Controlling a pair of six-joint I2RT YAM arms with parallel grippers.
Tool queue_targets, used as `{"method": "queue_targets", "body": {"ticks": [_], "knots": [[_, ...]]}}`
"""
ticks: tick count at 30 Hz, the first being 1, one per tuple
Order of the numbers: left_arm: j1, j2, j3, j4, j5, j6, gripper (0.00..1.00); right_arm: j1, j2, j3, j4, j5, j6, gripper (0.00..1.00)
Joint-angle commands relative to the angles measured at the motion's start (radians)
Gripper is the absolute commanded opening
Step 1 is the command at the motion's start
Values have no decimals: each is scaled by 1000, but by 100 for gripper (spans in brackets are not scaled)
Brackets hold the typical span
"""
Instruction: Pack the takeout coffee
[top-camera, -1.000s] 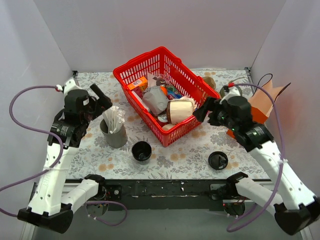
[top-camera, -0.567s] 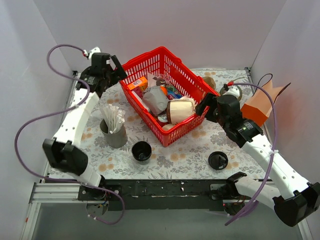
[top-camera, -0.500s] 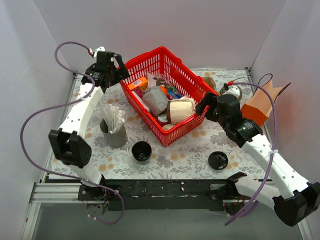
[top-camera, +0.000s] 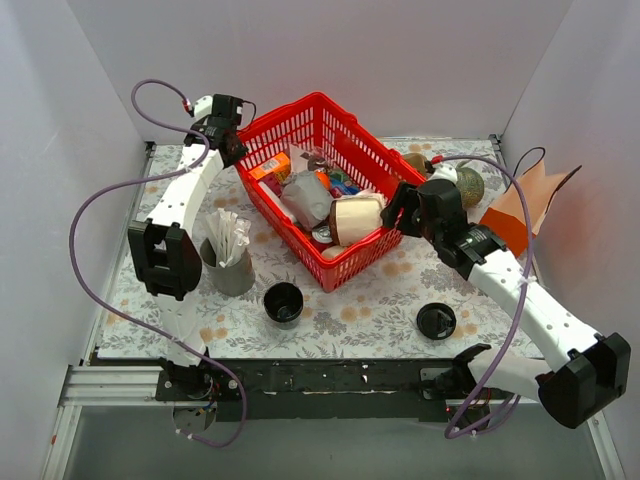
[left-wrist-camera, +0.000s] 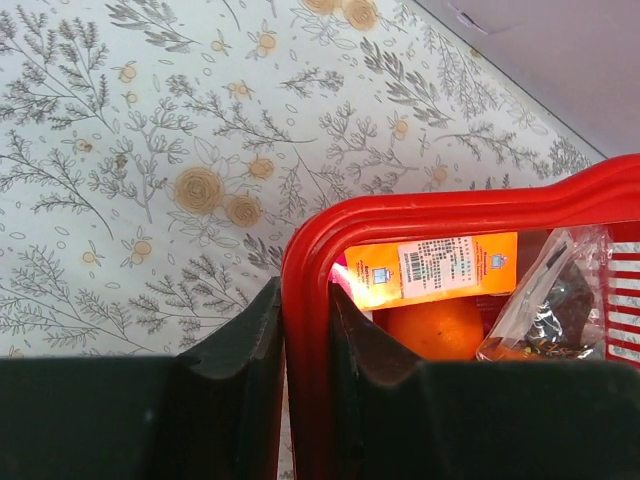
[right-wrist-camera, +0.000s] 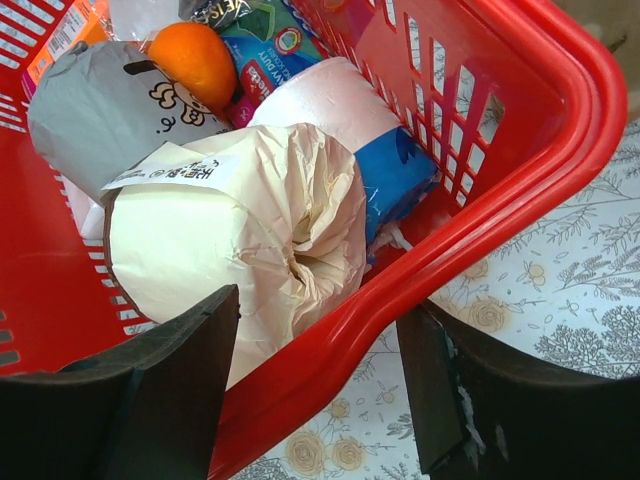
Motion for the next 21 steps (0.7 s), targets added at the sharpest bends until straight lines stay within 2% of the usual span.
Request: {"method": "queue_targets", "body": {"ticks": [1,5,6,9,13,16,18,19,21], "knots": [[83,-70,-73,-95,-64,-7,2,73,104,95,136,-141,-111,67],[191,-179,-208,-66,-14,-65,0,97,205,218,193,-171,-169,64],[209,-229,-275,-31,-8,-68,0,99,260,244,204,-177,-197,64],[277,-285,-345,14,21,-93,1,99,395,374,224,-181,-252,64],[291,-291,-346,19,22,-108,1,97,582,598,207,-151,-332,62],[295,-280,-351,48,38,-119,0,91,728,768,205,-158,-372,54],[299,-264,-345,46,27,-139,0,76,842,867,208,-180,-387,52],[302,-257,-339,45,24,-148,0,68,885,984,207,-190,-392,49],[303,-242,-337,75,33,-153,0,47,1015,1100,208,-222,-399,49]]}}
